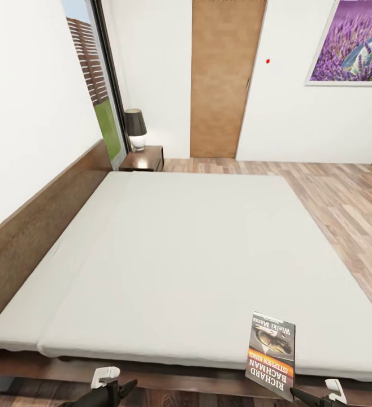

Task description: In the bedroom, move the book from the bed onto either nightstand, and place the two sandals side by side next to the bed.

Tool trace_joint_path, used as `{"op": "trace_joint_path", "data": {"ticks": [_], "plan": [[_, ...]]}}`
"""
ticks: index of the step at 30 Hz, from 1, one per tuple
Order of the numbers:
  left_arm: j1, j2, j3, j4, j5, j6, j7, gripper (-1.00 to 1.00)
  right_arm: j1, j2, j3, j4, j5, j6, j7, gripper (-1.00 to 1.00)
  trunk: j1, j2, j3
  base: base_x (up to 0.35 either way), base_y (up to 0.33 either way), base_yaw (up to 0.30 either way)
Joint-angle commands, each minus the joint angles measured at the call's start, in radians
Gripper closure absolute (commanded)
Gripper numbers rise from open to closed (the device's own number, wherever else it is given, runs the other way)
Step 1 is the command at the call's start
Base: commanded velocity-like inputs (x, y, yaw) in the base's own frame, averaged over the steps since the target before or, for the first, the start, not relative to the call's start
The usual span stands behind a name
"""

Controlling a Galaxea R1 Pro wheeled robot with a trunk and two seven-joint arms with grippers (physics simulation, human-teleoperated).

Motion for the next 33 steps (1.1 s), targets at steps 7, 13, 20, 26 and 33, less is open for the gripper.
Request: {"op": "trace_joint_path", "data": {"ticks": [7, 13, 20, 26, 33], "plan": [[-0.001, -0.001, 0.006, 0.002, -0.005, -0.004, -0.007, -1.00, -0.001, 0.001, 0.004, 0.001, -0.005, -0.002, 0.001, 1.00, 0.000, -0.001, 0.010, 0.000, 0.000, 0.000], [-0.001, -0.003, 0.005, 0.004, -0.002, -0.003, -0.010, -1.00, -0.001, 0.001, 0.004, 0.001, -0.005, -0.002, 0.001, 1.00, 0.000, -0.001, 0.020, 0.000, 0.000, 0.000], [-0.001, -0.003, 0.005, 0.004, -0.001, -0.003, -0.009, -1.00, -0.001, 0.001, 0.004, 0.002, -0.005, -0.002, 0.002, 1.00, 0.000, -0.001, 0.032, 0.000, 0.000, 0.000], [-0.001, -0.001, 0.006, 0.003, -0.001, -0.003, -0.009, -1.00, -0.001, 0.001, 0.004, 0.008, -0.005, -0.002, 0.002, 1.00, 0.000, -0.001, 0.041, 0.000, 0.000, 0.000], [-0.001, 0.000, 0.007, 0.002, -0.001, -0.003, -0.009, -1.00, -0.001, 0.001, 0.004, 0.009, -0.005, -0.002, 0.002, 1.00, 0.000, -0.001, 0.053, 0.000, 0.000, 0.000]]}}
